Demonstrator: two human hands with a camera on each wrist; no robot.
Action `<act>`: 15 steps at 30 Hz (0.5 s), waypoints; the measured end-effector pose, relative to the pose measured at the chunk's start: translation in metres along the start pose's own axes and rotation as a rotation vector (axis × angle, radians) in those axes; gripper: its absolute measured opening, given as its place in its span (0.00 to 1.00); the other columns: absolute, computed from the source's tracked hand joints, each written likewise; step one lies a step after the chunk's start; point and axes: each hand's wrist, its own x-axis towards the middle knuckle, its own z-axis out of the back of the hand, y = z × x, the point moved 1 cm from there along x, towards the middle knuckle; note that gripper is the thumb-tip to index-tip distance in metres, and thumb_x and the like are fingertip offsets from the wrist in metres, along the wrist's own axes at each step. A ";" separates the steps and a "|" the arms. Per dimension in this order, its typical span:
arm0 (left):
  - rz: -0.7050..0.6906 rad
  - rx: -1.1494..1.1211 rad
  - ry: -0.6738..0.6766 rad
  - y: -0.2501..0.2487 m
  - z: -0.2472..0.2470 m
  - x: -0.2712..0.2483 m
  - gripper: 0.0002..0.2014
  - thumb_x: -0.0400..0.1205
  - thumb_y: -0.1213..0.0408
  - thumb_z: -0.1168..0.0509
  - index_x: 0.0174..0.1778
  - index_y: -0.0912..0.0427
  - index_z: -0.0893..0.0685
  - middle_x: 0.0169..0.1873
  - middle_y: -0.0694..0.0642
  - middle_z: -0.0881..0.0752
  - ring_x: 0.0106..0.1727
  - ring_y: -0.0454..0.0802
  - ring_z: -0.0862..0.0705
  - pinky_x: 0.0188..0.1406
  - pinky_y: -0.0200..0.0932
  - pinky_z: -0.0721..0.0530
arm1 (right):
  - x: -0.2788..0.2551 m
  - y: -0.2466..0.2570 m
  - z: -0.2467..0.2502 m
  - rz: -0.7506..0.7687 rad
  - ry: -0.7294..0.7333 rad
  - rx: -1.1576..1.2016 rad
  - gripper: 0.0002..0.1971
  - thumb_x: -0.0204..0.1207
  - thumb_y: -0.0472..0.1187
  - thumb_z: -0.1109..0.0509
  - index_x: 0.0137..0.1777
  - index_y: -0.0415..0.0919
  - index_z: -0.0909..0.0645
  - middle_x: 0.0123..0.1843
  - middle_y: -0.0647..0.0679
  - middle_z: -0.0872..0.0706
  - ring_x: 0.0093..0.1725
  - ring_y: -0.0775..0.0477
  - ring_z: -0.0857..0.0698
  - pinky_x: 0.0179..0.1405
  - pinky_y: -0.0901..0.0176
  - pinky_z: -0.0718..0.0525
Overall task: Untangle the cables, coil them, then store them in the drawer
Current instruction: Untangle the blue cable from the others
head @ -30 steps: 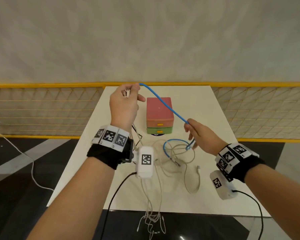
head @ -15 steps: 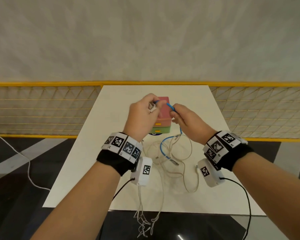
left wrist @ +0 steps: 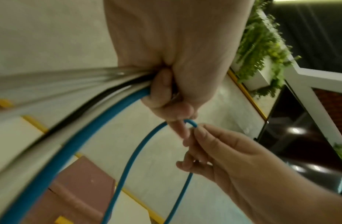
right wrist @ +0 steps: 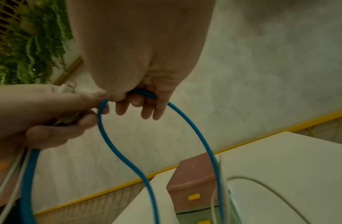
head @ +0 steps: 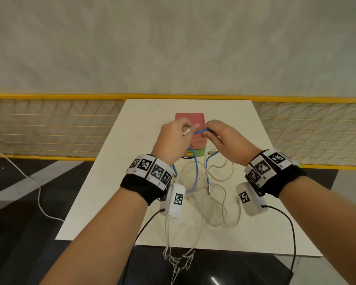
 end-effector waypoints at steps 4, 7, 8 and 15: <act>-0.026 -0.043 -0.144 -0.006 0.023 0.005 0.11 0.85 0.56 0.36 0.40 0.57 0.19 0.26 0.55 0.13 0.15 0.33 0.24 0.22 0.26 0.29 | -0.008 -0.019 -0.002 -0.099 0.058 0.004 0.07 0.83 0.33 0.42 0.48 0.32 0.23 0.41 0.46 0.24 0.37 0.58 0.26 0.39 0.66 0.32; -0.019 -0.138 -0.061 -0.015 0.032 0.003 0.08 0.85 0.57 0.36 0.48 0.58 0.17 0.30 0.60 0.11 0.15 0.32 0.24 0.22 0.27 0.28 | -0.014 -0.026 -0.001 -0.231 0.057 0.029 0.10 0.83 0.32 0.45 0.50 0.33 0.21 0.46 0.44 0.19 0.45 0.45 0.21 0.41 0.66 0.31; -0.016 -0.145 0.036 -0.019 0.028 -0.001 0.08 0.84 0.58 0.35 0.55 0.56 0.17 0.29 0.60 0.12 0.15 0.31 0.24 0.20 0.27 0.28 | -0.011 -0.022 0.001 -0.223 0.044 0.032 0.11 0.83 0.32 0.45 0.50 0.33 0.21 0.45 0.44 0.19 0.45 0.45 0.22 0.38 0.69 0.30; 0.066 -0.114 -0.010 -0.015 0.011 -0.001 0.10 0.84 0.54 0.34 0.43 0.56 0.16 0.28 0.59 0.12 0.12 0.40 0.23 0.20 0.38 0.21 | 0.018 0.006 0.014 -0.058 -0.109 0.045 0.07 0.82 0.34 0.41 0.50 0.32 0.23 0.39 0.48 0.21 0.36 0.52 0.25 0.38 0.75 0.29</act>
